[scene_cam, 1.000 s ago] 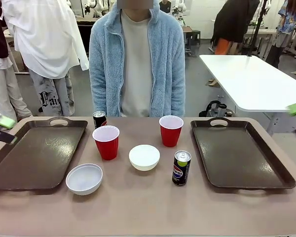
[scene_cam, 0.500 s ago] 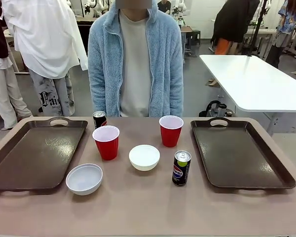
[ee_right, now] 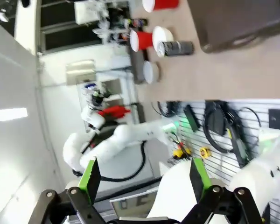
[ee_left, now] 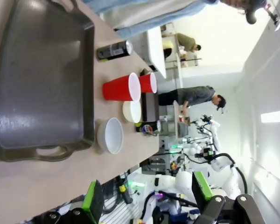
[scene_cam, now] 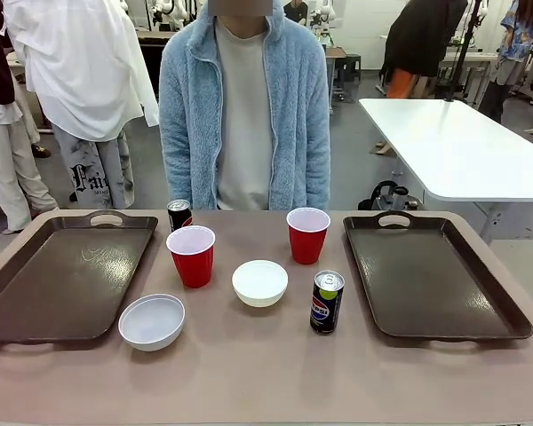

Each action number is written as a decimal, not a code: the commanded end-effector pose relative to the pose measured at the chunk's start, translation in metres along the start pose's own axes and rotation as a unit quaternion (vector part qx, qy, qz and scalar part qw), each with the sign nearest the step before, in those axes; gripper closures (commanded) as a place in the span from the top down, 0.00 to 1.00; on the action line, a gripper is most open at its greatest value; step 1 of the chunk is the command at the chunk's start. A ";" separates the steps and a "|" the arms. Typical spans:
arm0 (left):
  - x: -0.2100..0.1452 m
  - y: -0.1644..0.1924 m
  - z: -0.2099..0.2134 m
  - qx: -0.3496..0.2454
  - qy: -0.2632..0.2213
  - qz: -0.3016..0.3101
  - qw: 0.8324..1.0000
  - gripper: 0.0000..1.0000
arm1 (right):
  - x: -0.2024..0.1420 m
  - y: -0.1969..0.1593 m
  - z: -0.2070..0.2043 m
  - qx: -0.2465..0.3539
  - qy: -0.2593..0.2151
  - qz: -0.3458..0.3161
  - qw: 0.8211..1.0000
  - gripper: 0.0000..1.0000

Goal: Prepare tableware on both trays.
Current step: Pick up a Picnic Bowl from the table and place it on a Handle tray.

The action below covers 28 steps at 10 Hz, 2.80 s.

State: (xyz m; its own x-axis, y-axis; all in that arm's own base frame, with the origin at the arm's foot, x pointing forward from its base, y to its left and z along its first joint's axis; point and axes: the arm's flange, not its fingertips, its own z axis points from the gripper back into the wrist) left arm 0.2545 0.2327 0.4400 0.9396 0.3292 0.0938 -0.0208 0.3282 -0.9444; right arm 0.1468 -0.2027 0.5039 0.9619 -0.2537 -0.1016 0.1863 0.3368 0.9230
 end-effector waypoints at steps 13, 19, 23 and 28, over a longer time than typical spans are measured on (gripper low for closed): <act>0.002 -0.014 0.000 0.028 0.047 -0.019 0.998 1.00 | 0.000 0.015 -0.029 -0.064 0.054 0.021 0.996 1.00; 0.002 -0.014 0.000 0.028 0.047 -0.019 0.998 1.00 | 0.000 0.015 -0.029 -0.064 0.054 0.021 0.996 1.00; 0.002 -0.014 0.000 0.028 0.047 -0.019 0.998 1.00 | 0.000 0.015 -0.029 -0.064 0.054 0.021 0.996 1.00; 0.026 -0.078 -0.062 0.245 0.098 -0.030 0.964 1.00 | 0.000 0.015 -0.029 -0.064 0.054 0.021 0.996 1.00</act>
State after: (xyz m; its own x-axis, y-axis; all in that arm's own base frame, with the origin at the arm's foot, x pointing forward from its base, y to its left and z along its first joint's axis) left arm 0.2918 0.1903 0.4841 0.9780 0.1849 0.0963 -0.0447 0.6370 -0.7696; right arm 0.1550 -0.1719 0.5082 0.9853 -0.1426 -0.0940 0.1505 0.4653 0.8722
